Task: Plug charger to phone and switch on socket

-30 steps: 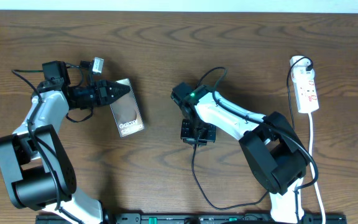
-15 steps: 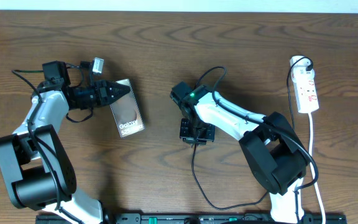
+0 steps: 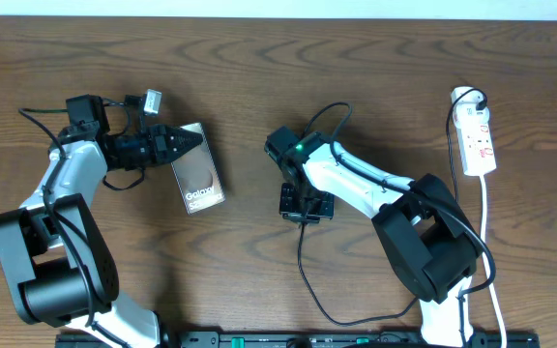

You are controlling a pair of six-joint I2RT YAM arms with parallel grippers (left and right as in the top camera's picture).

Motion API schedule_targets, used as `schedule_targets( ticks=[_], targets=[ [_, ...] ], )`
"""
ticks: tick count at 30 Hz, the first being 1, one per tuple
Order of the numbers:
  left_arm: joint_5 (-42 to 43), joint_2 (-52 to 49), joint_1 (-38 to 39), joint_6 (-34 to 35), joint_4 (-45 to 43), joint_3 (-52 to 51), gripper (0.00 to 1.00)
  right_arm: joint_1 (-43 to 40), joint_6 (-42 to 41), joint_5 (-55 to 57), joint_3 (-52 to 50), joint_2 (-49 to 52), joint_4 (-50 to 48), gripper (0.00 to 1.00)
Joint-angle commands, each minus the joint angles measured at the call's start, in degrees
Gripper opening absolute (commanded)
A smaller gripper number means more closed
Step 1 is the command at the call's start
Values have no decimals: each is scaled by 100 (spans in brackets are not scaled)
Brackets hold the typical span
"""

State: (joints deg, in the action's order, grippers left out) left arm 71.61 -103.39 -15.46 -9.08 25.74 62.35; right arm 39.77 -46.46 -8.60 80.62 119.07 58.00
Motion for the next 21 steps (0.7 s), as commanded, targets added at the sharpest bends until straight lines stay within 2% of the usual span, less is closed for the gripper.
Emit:
schedule_targets(
  ticks=[1,15,19,21],
  targets=[
    [179,35,7,-57,37,63,8,-4,-22,264,-59,160,-120,2],
    [184,35,4,-55,37,63,7,-4,11,133,-59,160,-125,1],
    [186,35,7,-50,37,66,7,-37,315,-251,-55,160,-227,1],
    [186,35,4,-17,37,66,7,-83,782,-734,-37,160,-426,1]
  ],
)
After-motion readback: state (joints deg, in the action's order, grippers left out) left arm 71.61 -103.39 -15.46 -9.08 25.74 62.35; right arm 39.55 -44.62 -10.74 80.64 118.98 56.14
